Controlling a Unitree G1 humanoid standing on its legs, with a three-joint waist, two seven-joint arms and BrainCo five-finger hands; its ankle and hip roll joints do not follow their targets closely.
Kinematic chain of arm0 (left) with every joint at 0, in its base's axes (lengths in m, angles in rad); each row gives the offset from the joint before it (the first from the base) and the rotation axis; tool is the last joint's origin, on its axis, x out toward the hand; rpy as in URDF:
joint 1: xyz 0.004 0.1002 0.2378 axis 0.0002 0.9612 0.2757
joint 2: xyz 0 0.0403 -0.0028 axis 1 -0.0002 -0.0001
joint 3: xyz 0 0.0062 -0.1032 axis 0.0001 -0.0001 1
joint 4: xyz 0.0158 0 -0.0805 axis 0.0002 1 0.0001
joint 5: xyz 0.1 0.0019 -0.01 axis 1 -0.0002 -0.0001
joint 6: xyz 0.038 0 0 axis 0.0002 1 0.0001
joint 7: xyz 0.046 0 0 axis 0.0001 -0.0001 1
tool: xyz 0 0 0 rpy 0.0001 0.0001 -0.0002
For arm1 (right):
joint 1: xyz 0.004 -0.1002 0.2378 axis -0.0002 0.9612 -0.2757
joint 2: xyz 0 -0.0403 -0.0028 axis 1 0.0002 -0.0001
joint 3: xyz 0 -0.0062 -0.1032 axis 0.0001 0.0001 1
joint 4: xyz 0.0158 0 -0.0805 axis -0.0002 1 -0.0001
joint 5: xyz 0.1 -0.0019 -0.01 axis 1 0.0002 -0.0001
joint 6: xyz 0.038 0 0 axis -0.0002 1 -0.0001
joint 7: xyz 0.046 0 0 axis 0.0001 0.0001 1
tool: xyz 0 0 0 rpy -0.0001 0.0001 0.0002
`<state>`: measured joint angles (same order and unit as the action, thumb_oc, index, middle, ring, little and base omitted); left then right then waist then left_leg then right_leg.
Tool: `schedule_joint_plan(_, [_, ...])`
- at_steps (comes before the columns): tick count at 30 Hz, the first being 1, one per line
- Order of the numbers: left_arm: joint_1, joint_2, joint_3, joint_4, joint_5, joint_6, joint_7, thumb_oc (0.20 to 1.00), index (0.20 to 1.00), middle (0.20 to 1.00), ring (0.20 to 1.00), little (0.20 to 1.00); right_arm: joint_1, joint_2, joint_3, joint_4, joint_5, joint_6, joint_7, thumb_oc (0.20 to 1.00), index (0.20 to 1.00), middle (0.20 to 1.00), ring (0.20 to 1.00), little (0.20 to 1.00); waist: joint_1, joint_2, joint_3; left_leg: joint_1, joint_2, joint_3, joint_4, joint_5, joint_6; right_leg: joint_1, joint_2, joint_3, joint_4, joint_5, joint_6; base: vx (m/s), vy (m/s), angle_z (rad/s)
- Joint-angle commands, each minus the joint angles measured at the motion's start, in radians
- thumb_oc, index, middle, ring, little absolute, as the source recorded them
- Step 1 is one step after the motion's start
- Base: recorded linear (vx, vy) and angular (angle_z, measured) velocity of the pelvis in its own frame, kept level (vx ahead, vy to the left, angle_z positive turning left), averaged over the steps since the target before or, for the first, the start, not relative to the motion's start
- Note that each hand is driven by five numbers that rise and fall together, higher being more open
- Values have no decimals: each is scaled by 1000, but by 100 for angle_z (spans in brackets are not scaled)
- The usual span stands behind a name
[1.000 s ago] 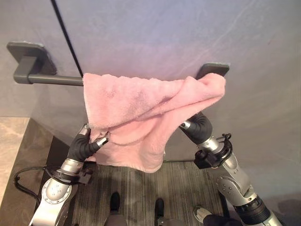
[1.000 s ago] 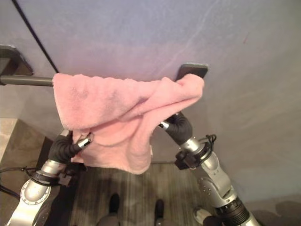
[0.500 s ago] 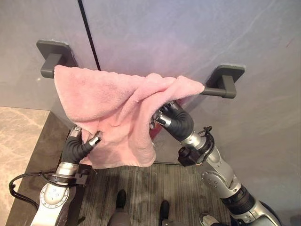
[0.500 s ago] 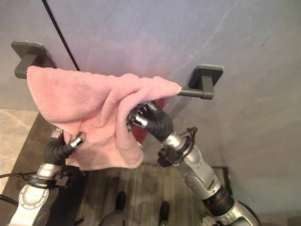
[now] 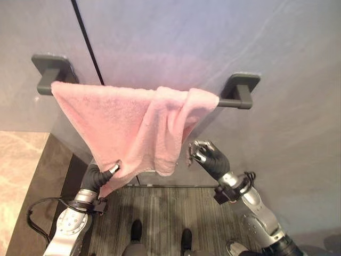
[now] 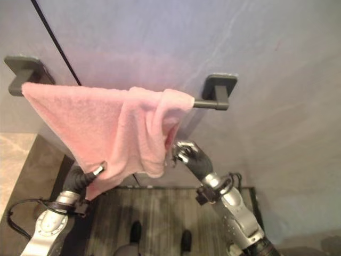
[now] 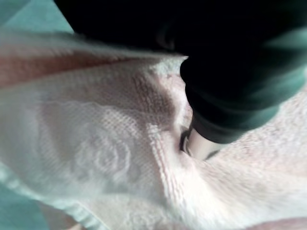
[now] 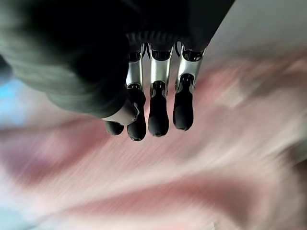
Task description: Put brush and paste in cup on sink, flatten towel.
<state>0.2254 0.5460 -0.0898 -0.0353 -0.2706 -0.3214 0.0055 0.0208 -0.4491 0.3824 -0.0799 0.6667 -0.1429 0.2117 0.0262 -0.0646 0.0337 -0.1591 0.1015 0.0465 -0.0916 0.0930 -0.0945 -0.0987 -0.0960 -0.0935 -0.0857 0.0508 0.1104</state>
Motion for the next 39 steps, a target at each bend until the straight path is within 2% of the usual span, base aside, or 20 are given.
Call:
schedule_joint_plan(1, [1,47,-8,52,88,-13,26,1000,1000,1000,1000,1000,-23,35,-54,-18,-80,-50,-39,1000,1000,1000,1000,1000,8,-38,-37,37,54,15,4,-45,-18,-39,-128,-66,-2,53,92,0,0,0])
schedule_joint_plan(3, [8,37,2,92,108,-12,41,1000,1000,1000,1000,1000,7,45,-90,16,-116,-56,-62,1000,1000,1000,1000,1000,4,-34,-43,49,54,17,4,-49,-17,-28,-129,-69,-2,51,92,0,0,0])
schedule_joint_plan(5, [52,25,61,139,184,-11,86,1000,1000,1000,1000,1000,83,38,-200,19,-248,-79,-131,1000,1000,1000,1000,1000,-5,-27,-54,64,53,20,4,-54,-15,-12,-130,-73,-2,48,95,31,38,1])
schedule_joint_plan(6, [95,20,131,131,234,-26,133,1000,1000,1000,1000,1000,133,27,-300,-48,-330,-118,-174,1000,1000,1000,1000,1000,-11,-22,-58,69,51,19,4,-57,-15,-5,-132,-73,-2,46,96,13,50,-1])
schedule_joint_plan(8, [128,13,189,109,264,-39,171,1000,1000,1000,1000,1000,160,29,-367,-109,-363,-148,-196,1000,1000,1000,1000,1000,-14,-21,-61,73,50,20,4,-59,-14,-1,-134,-74,-2,45,97,-5,46,-3])
schedule_joint_plan(10, [199,-2,367,6,324,-66,258,1000,1000,1000,1000,1000,191,8,-507,-257,-494,-198,-257,1000,1000,1000,1000,1000,-16,-22,-61,76,47,19,4,-64,-14,3,-136,-75,-2,44,96,-19,44,-1])
schedule_joint_plan(18, [208,2,593,-110,382,-96,330,1000,1000,1000,1000,1000,147,-17,-625,-421,-623,-235,-288,1000,1000,1000,1000,1000,-8,-31,-66,69,46,23,4,-68,-16,-7,-137,-76,-2,47,96,0,0,0])
schedule_joint_plan(23, [157,61,643,-161,445,-99,360,1000,1000,1000,1000,1000,24,-71,-598,-464,-701,-239,-325,1000,1000,1000,1000,1000,0,-35,-66,66,45,25,4,-68,-17,-14,-137,-70,-2,51,97,-1,3,-1])
schedule_joint_plan(24, [143,104,662,-180,475,-104,368,1000,1000,1000,1000,1000,-37,-96,-569,-484,-713,-241,-326,1000,1000,1000,1000,1000,8,-35,-71,65,45,25,4,-68,-19,-15,-138,-68,-2,52,98,0,0,0])
schedule_joint_plan(27, [126,145,681,-216,504,-104,371,1000,1000,1000,1000,1000,-104,-124,-526,-497,-734,-240,-332,1000,1000,1000,1000,1000,10,-34,-67,62,43,25,4,-69,-18,-19,-138,-62,-2,53,97,0,0,0])
schedule_joint_plan(31, [123,248,695,-306,545,-118,329,1000,1000,1000,1000,1000,-183,-193,-437,-539,-761,-231,-293,1000,1000,1000,1000,1000,16,-34,-62,64,42,25,4,-69,-18,-20,-136,-58,-2,51,95,0,0,0])
schedule_joint_plan(32, [124,247,697,-308,544,-117,327,1000,1000,1000,1000,1000,-187,-193,-435,-537,-762,-231,-294,1000,1000,1000,1000,1000,15,-34,-61,65,42,26,4,-69,-18,-20,-136,-57,-2,50,95,0,0,0])
schedule_joint_plan(33, [129,287,701,-334,558,-122,305,1000,1000,1000,1000,1000,-202,-229,-417,-550,-778,-228,-278,1000,1000,1000,1000,1000,17,-34,-59,65,42,25,4,-69,-18,-20,-136,-56,-2,50,95,0,0,0])
schedule_joint_plan(39, [165,370,718,-378,595,-128,274,1000,1000,1000,1000,1000,-213,-329,-382,-560,-814,-226,-249,1000,1000,1000,1000,1000,13,-34,-47,67,44,27,4,-69,-16,-23,-132,-53,-2,49,95,0,0,0])
